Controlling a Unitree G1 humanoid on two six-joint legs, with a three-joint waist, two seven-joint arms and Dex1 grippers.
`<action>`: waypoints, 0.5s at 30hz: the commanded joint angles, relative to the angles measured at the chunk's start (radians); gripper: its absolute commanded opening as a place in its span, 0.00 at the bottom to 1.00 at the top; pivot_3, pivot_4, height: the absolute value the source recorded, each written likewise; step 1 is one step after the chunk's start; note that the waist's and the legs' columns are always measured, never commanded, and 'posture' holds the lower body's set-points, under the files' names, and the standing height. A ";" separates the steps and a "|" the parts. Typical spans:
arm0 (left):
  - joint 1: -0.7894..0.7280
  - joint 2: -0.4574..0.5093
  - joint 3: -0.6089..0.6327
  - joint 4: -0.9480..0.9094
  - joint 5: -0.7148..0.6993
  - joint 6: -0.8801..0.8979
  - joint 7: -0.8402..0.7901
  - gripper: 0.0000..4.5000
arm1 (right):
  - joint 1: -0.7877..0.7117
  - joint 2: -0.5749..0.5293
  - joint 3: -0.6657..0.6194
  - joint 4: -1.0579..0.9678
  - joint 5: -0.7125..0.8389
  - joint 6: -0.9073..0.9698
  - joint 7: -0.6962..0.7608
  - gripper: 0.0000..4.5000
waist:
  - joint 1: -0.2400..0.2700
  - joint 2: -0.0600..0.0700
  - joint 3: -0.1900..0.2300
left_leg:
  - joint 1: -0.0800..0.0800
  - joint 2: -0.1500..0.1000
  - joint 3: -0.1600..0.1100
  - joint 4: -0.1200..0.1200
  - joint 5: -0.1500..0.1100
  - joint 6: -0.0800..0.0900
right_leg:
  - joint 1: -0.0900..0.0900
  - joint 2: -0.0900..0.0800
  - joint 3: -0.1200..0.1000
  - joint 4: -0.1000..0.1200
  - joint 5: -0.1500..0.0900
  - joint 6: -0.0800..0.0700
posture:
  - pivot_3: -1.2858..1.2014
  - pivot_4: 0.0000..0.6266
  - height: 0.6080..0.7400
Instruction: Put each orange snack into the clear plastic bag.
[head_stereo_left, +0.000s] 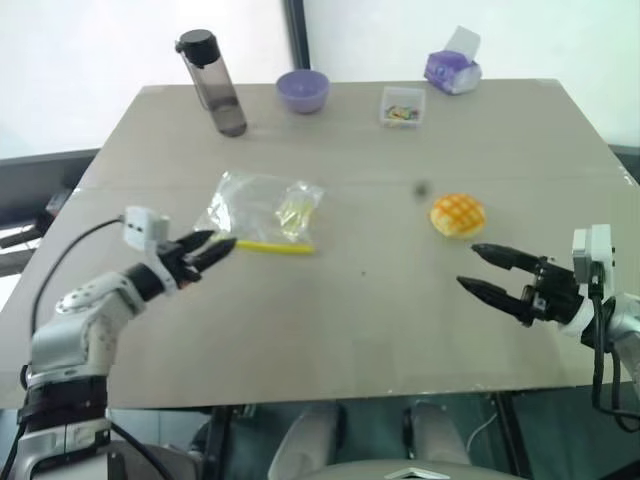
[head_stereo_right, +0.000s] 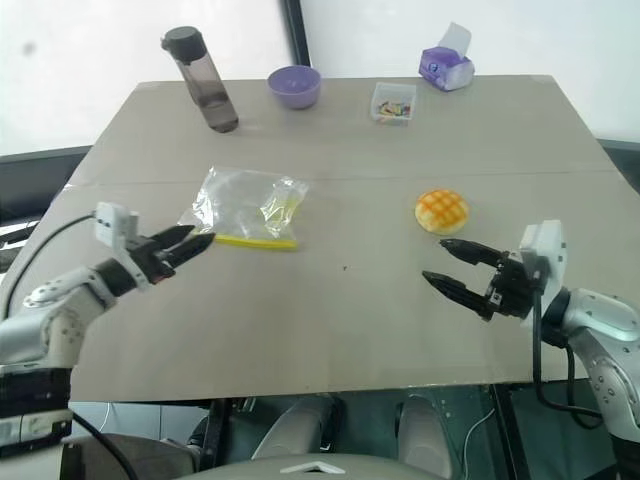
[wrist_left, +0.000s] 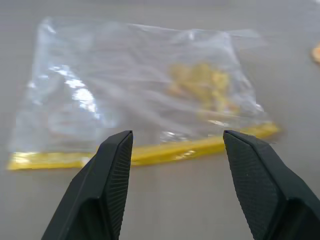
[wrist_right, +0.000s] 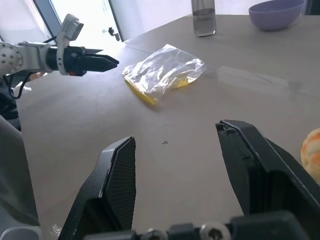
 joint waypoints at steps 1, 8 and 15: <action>-0.220 0.051 -0.022 0.347 0.092 -0.099 -0.038 0.67 | -0.014 0.000 -0.011 0.007 -0.018 -0.038 0.006 0.63 | 0.004 -0.004 0.002 | -0.001 0.000 -0.002 0.001 0.001 -0.002 | 0.000 0.000 -0.003 0.000 0.000 0.000 | 0.52 0.24 1.00; -0.494 0.005 -0.121 0.809 0.281 -0.264 -0.028 0.67 | 0.003 0.020 -0.016 0.017 -0.046 -0.076 -0.003 0.63 | -0.019 -0.005 0.002 | -0.004 -0.002 -0.002 0.002 0.001 -0.002 | -0.003 -0.001 -0.004 0.000 0.000 0.000 | 0.52 0.24 1.00; -0.557 -0.045 -0.149 0.923 0.379 -0.329 0.061 0.67 | 0.049 0.030 -0.046 0.016 -0.062 -0.104 -0.018 0.63 | -0.026 -0.005 0.001 | -0.012 -0.002 -0.003 0.006 0.002 -0.002 | -0.010 -0.001 -0.005 0.006 0.000 0.000 | 0.52 0.24 1.00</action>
